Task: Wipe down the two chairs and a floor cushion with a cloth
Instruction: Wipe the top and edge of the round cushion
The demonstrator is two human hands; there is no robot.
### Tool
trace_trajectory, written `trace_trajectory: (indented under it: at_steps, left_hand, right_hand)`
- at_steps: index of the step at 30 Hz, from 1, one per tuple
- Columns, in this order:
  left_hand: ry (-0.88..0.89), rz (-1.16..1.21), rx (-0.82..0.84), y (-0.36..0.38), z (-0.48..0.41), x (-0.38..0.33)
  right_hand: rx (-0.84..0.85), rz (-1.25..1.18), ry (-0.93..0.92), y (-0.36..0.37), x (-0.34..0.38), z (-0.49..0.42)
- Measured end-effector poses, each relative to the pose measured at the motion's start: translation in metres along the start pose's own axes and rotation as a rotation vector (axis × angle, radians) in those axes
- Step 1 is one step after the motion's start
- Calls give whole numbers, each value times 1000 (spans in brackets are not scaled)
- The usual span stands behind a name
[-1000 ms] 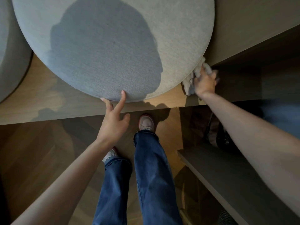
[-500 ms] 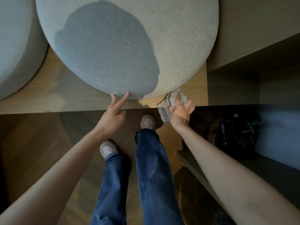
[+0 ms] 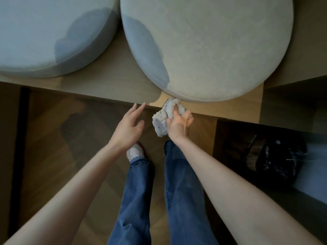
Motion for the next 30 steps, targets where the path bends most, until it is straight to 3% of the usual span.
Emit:
trace_trajectory:
  at_steps: [12, 17, 21, 25, 27, 30]
  left_hand:
    - [-76, 52, -157, -71, 4, 65]
    - [-39, 47, -243, -69, -22, 62]
    - [6, 58, -294, -55, -49, 49]
    - [43, 40, -415, -57, -83, 32]
    - [100, -38, -447, -56, -98, 20]
    - [192, -171, -424, -44, -125, 5]
  right_hand:
    - [183, 46, -134, 45, 149, -23]
    - [303, -216, -176, 35, 190, -26]
    - [157, -235, -408, -6, 208, -33]
    - [-155, -112, -744, -57, 219, -39]
    - [-194, 44, -804, -62, 220, -57]
    - [-125, 314, -821, -48, 218, -93]
Point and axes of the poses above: each hand's wrist, its own z-axis away from the middle knuckle, its own y-axis out of the palm, x = y × z, the point moved 10 cm from there along -z, towards the middle knuckle, and after that the axes turned 13 degrees about -x, right-handed, at the moved point
